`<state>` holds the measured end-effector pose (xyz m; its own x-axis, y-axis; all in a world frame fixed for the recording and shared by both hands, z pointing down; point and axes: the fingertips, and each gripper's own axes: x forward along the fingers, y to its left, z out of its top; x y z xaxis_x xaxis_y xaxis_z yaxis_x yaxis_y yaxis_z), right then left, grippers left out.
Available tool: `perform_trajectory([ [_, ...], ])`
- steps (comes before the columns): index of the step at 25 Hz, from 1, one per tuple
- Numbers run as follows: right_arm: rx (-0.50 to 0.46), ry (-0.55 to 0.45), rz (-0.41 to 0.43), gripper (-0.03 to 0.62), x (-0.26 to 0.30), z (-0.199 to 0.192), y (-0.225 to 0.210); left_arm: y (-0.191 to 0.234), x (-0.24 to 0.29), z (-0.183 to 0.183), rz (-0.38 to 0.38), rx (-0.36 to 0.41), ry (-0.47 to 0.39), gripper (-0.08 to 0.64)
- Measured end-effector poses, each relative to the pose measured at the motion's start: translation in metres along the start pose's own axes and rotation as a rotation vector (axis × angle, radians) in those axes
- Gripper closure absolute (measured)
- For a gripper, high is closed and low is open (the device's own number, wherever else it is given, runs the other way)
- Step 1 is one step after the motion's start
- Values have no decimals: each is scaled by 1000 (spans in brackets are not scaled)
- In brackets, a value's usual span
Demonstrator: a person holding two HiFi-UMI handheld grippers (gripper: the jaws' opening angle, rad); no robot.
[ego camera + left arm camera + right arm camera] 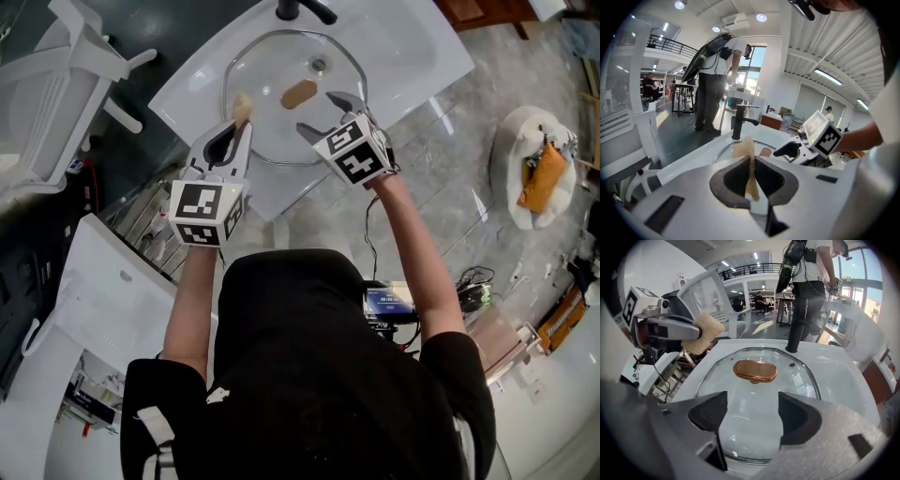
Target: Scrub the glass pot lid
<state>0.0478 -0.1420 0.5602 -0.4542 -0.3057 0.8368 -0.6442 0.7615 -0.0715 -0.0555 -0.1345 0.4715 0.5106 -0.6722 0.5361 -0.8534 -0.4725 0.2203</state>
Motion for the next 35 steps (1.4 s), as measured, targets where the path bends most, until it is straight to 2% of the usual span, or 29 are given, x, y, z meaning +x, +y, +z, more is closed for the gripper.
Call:
perform_trajectory([
  [7, -9, 22, 5, 281, 7, -6, 2, 7, 2, -2, 9, -8, 4, 540],
  [24, 6, -20, -6, 278, 7, -6, 2, 6, 7, -11, 0, -6, 33, 540],
  [31, 10, -5, -7, 276, 8, -7, 3, 10, 14, -19, -12, 59, 73, 540],
  [35, 13, 1, -6, 276, 8, -8, 2, 21, 21, -17, 8, 139, 83, 540],
])
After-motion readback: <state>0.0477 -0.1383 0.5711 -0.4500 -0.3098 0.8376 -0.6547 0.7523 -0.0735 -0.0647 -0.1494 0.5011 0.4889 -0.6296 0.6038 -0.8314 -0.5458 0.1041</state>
